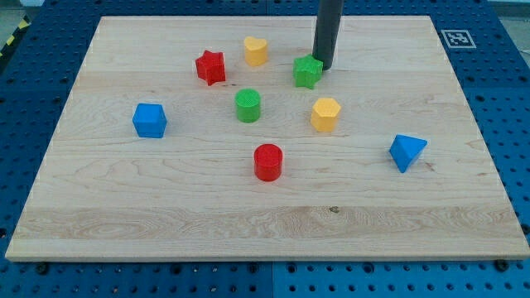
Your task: Move the yellow hexagon left a bit
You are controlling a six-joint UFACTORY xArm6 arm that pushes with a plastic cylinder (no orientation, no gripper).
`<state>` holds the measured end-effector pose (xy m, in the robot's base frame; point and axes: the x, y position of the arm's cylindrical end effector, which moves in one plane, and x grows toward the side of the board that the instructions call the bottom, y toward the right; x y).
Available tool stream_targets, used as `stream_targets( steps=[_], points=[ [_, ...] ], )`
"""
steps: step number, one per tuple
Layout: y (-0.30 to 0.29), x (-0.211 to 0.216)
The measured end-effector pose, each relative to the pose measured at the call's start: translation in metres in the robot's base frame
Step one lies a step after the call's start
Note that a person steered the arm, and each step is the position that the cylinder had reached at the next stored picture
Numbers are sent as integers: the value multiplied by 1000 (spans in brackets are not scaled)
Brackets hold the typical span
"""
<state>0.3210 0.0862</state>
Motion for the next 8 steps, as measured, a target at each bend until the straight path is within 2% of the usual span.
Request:
stream_targets(
  steps=[2, 3, 5, 6, 8],
  points=[
    [7, 10],
    [36, 18],
    [83, 86],
    [87, 112],
    [20, 95]
  ],
)
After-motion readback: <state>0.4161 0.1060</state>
